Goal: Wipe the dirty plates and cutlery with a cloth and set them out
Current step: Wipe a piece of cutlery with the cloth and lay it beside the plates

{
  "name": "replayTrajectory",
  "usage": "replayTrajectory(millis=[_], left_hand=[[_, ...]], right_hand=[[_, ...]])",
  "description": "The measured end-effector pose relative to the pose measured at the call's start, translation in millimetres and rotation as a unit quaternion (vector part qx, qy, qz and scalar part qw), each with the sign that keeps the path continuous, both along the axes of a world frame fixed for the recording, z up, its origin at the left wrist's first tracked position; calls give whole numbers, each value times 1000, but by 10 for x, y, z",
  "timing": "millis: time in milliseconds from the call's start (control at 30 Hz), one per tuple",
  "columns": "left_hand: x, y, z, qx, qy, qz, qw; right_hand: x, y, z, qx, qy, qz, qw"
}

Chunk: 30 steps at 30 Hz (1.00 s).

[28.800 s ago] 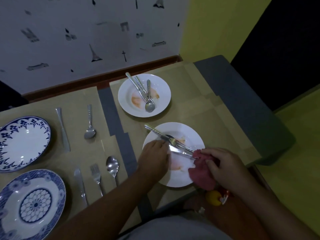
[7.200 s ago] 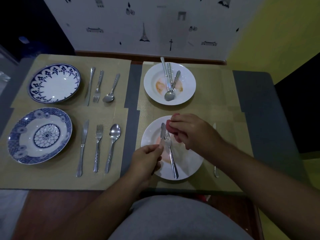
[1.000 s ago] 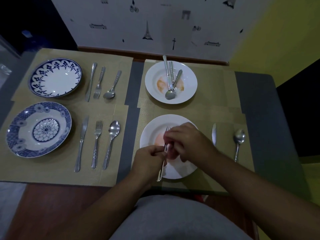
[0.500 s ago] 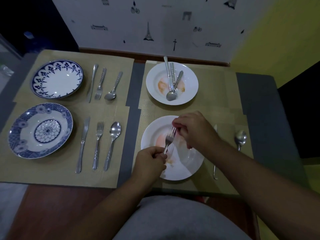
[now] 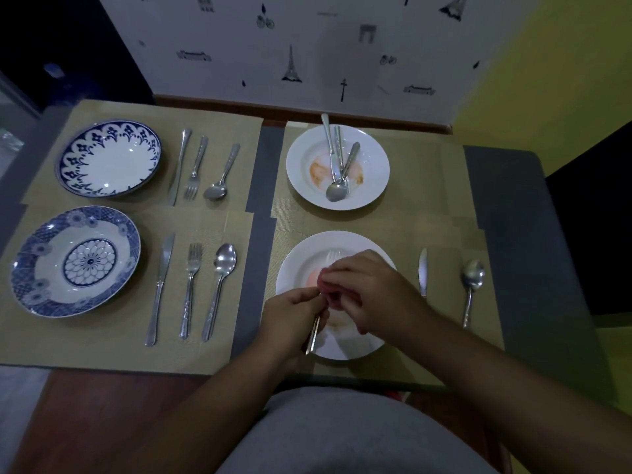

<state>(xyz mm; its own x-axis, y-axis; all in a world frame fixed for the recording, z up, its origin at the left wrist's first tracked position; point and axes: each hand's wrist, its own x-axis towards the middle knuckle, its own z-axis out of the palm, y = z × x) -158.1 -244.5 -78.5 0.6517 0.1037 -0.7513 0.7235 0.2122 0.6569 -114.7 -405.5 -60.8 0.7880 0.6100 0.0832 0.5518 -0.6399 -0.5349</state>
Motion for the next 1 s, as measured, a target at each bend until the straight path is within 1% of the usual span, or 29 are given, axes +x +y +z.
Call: replayTrajectory(millis=[67, 167, 233, 300, 367, 433, 500, 600, 667, 800, 1000], left_hand=[[-24, -11, 18, 17, -7, -29, 999], [-55, -36, 22, 0, -4, -19, 1000], [-60, -64, 26, -12, 0, -10, 1000], [-47, -97, 23, -43, 16, 10, 999], [-7, -111, 16, -100, 52, 40, 993], [48, -100, -3, -138, 76, 58, 986], [103, -103, -28, -127, 76, 53, 988], [156, -214, -40, -65, 53, 4, 996], [196, -349, -34, -47, 33, -32, 998], [299, -714, -49, -20, -4, -86, 996], [422, -1324, -105, -14, -36, -148, 988]], right_hand=[[-31, 20, -36, -15, 8, 24, 1000], [108, -27, -105, -50, 5, 27, 998], [284, -84, -140, -79, -2, 1, 997], [421, -151, -142, -80, -10, -47, 996], [473, -243, -80, -62, 8, -105, 993], [486, -357, -6, -29, 23, -133, 990], [453, -457, 41, -15, 26, -145, 989], [367, -616, 7, -5, 25, -160, 987], [298, -730, -22, -5, 22, -175, 984], [140, -962, -3, 5, 39, -212, 976], [-152, -1454, 16, -2, 41, -276, 960]])
